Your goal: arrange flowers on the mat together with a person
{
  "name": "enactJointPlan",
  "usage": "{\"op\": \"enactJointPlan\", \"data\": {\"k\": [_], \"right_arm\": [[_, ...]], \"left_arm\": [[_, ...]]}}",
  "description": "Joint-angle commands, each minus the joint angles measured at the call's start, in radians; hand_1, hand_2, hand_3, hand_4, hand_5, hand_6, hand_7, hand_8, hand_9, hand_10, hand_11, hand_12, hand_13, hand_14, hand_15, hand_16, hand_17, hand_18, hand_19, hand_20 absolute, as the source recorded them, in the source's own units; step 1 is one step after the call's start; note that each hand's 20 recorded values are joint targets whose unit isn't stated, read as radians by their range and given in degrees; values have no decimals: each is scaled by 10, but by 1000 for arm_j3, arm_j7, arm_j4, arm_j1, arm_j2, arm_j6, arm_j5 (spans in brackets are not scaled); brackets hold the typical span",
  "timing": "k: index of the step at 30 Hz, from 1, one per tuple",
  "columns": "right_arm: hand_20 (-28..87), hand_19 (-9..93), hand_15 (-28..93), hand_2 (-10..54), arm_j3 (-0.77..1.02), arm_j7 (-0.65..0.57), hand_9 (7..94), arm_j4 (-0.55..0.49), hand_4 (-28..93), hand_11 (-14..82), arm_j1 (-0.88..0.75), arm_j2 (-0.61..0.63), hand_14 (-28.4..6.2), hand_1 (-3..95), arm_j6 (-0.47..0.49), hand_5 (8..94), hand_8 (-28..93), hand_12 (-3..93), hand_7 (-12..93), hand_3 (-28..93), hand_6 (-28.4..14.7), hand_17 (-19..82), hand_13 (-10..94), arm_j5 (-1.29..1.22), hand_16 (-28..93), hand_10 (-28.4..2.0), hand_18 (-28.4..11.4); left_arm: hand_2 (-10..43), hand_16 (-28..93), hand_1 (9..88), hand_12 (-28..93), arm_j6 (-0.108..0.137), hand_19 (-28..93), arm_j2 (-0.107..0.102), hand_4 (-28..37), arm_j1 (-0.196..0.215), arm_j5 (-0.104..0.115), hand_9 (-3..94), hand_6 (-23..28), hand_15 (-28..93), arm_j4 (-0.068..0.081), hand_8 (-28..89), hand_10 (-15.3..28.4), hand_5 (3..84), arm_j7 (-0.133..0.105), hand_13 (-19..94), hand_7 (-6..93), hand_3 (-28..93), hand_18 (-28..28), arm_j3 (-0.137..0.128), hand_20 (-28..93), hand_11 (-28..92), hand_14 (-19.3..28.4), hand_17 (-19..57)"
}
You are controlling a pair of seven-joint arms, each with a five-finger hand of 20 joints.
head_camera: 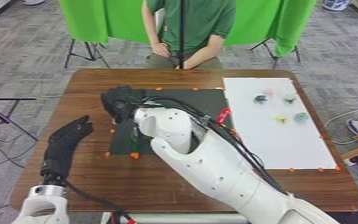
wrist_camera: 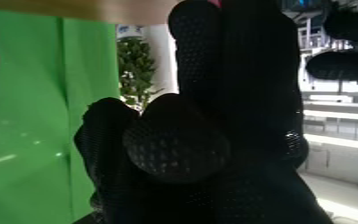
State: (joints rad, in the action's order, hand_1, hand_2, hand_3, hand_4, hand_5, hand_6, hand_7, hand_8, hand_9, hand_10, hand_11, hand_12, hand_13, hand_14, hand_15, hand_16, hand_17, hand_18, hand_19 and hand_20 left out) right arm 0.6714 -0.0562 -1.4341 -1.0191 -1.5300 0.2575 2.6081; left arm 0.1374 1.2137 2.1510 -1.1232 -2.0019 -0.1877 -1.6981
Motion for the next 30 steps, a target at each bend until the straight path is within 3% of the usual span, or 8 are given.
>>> {"op": "enactJointPlan", "data": {"k": [1,4,7,24,27,30], "right_arm": [[587,932,593,-95,-10,20,936,14,409,111,-16,-5,-6,915,4,782,98,399,266,-283,21,629,937,65,302,-65,-144],[585,932,587,-95,-7,11,926,21,411,86,-14,-2,-10,901,3,766,92,401,256,-283,23,614,928,64,315,-70,-146],[585,932,592,-95,4,13,905,27,409,70,-22,-5,-15,895,20,756,72,396,248,-283,27,603,917,76,316,-83,-150],[568,932,594,-95,-3,35,819,22,435,94,-27,34,-23,855,49,688,21,351,212,-283,40,580,893,157,307,-100,-157],[566,932,594,-95,-28,7,807,-15,448,105,8,69,-23,848,35,677,6,340,207,-283,42,576,891,106,306,-100,-158],[559,932,592,-95,-28,-26,789,-100,475,128,58,111,-22,832,37,656,-88,318,209,-283,44,572,887,-4,305,-105,-158]], "left_arm": [[-32,54,318,157,-33,80,-3,-167,-13,-16,436,47,127,5,-52,119,455,2,343,121,612,126,8,189,169,161,43],[-35,55,321,158,-36,79,-3,-167,-16,-17,435,48,127,5,-52,119,455,3,343,120,611,126,8,188,169,161,42],[-43,55,331,158,-44,79,-2,-165,-14,-33,436,47,127,5,-51,118,454,7,343,120,609,126,3,189,169,161,42],[-63,59,343,159,-62,74,7,-151,-4,-31,432,45,125,3,-53,115,448,3,341,122,608,127,-5,189,168,160,40],[-62,59,344,159,-63,74,9,-151,0,-31,431,45,125,1,-53,115,448,1,341,123,605,127,-8,189,167,160,39],[-65,59,341,159,-60,74,10,-150,12,-32,431,45,125,-6,-53,116,447,3,340,123,608,127,-17,189,166,160,39]]}}
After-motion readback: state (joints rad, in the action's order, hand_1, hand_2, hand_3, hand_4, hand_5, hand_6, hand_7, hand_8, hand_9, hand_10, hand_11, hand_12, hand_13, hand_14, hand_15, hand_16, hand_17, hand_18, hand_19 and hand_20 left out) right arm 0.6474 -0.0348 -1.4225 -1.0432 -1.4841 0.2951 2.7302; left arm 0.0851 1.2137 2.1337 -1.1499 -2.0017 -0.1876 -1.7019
